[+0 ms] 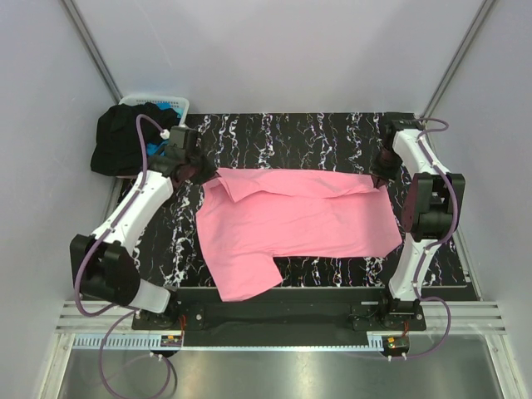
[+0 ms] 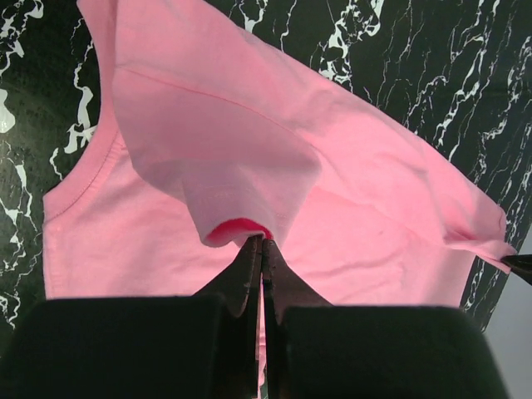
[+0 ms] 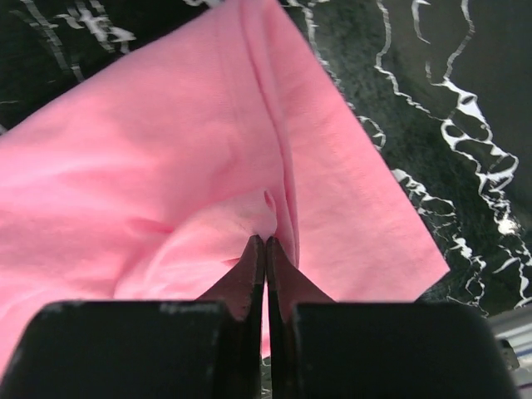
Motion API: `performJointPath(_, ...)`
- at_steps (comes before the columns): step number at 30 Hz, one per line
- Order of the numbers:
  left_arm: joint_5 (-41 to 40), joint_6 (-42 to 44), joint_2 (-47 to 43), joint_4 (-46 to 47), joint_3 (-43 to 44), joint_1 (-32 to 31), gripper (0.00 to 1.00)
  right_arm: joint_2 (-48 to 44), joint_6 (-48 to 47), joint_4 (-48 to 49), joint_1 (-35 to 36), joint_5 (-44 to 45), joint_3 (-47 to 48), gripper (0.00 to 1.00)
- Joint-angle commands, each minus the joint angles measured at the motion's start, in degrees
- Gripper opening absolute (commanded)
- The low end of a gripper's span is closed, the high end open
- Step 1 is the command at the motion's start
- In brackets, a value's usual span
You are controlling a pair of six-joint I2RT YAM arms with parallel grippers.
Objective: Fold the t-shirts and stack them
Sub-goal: Fold the tshirt
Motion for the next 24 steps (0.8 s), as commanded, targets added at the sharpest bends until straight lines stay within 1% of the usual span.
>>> performJointPath(1,-0.69,-1.17,-3.98,0.31,-1.47,-0.25,0.00,-2.26,3.19,-1.11,-0.34,6.23,-0.92,0.00)
performJointPath(4,-0.51,-1.44,-5.30,0.21,-2.88,-0.33,0.00,-1.39,3.55,-1.55,-0.34,5.89,-0.92,0.00)
performJointPath(5,-0.16,-1.53,-5.48,0.04,-3.14,-0.33,0.00,-1.21,3.55,-1.46,-0.34,5.79,-0.92,0.01)
performJointPath(6,0.10,-1.53,-5.48,-0.14,-3.67,-0.33,0.00,-1.03,3.28,-1.90,-0.34,5.71,-0.40,0.10)
performJointPath(7,0.45,-1.61,-5.39,-0.31,-3.85,-0.33,0.00,-0.77,3.19,-2.08,-0.34,5.44,-0.13,0.15)
performJointPath(8,0.98,-1.62,-5.39,-0.66,-4.02,-0.33,0.04,-0.77,3.11,-2.34,-0.34,5.44,-0.04,0.26)
performJointPath(10,0.90,-2.32,-5.31,-1.89,-4.55,-0.60,0.12,-0.94,3.02,-2.60,-0.34,5.62,0.31,0.34)
performJointPath(11,0.55,-2.58,-5.48,-2.33,-4.90,-0.68,0.19,-1.03,3.11,-2.69,-0.34,5.71,0.40,0.39)
performJointPath(12,0.37,-2.84,-5.57,-3.03,-5.16,-0.77,0.26,-1.20,3.02,-2.69,-0.34,5.79,0.48,0.40)
performJointPath(15,-0.69,-4.42,-6.18,-6.01,-5.87,-1.39,0.55,-1.91,3.11,-2.78,-0.34,6.15,1.18,0.40)
performJointPath(16,-3.04,-4.86,-6.53,-6.72,-5.96,-1.91,0.58,-1.82,3.02,-2.78,-0.34,5.54,1.36,0.40)
performJointPath(18,-4.46,-5.91,-7.24,-8.13,-6.57,-2.53,0.59,-1.91,3.02,-2.69,-0.34,4.22,1.89,0.39)
performJointPath(21,-6.31,-6.53,-8.47,-8.05,-7.10,-2.88,0.57,-1.91,2.40,-1.82,-0.08,2.46,2.15,0.36)
performJointPath(23,-6.05,-5.93,-8.21,-7.78,-6.75,-3.23,0.49,-2.17,1.44,-0.50,0.44,0.00,1.98,0.34)
performJointPath(24,-5.53,-4.62,-7.86,-7.00,-6.57,-3.41,0.46,-2.70,0.91,0.20,2.19,-1.31,1.80,0.33)
